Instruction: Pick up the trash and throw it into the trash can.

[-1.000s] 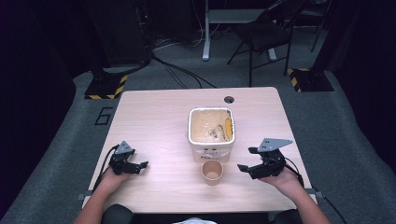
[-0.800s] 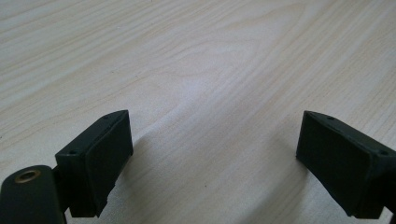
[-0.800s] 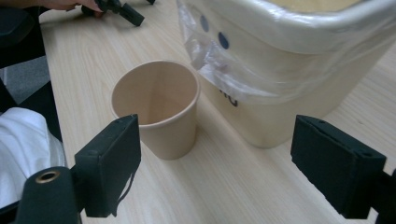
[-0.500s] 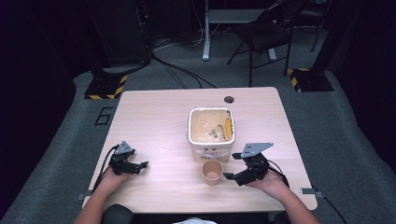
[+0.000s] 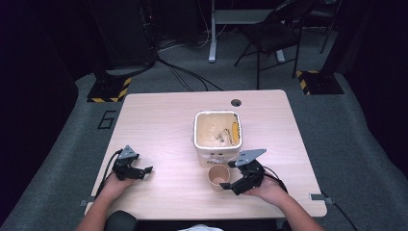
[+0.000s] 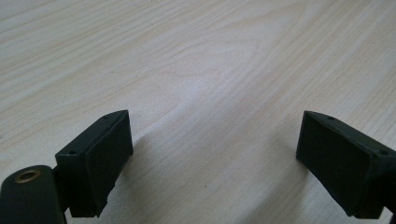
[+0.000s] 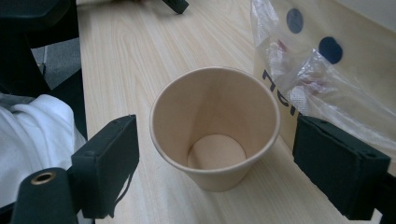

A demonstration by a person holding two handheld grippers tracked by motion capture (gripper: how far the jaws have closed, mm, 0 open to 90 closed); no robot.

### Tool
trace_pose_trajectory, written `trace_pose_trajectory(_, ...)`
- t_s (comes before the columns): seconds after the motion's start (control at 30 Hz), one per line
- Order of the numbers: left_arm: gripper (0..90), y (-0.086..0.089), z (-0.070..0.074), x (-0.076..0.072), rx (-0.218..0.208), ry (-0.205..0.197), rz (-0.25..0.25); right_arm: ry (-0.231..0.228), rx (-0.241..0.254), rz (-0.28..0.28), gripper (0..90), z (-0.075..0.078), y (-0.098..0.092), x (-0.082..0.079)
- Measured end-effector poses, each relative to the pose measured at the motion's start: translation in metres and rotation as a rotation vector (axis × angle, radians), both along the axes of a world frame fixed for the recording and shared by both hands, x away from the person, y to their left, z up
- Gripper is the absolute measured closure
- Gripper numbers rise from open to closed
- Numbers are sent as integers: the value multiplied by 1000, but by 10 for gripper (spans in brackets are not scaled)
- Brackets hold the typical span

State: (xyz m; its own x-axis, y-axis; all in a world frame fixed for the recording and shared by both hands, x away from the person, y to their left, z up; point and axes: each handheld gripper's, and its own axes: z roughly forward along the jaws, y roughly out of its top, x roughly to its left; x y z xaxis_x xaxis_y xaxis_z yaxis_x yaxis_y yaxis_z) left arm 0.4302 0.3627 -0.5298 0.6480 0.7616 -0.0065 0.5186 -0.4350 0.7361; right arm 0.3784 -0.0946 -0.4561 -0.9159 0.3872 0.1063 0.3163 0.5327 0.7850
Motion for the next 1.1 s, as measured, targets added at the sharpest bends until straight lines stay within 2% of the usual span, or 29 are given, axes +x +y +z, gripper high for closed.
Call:
trace_pose_trajectory(0.9, 106, 0, 0, 0, 0, 3, 1, 12, -47, 27, 133, -14, 25, 11)
trace_pose_trajectory(1.1, 106, 0, 0, 0, 5, 5, -3, 7, -58, 30, 154, -14, 26, 10)
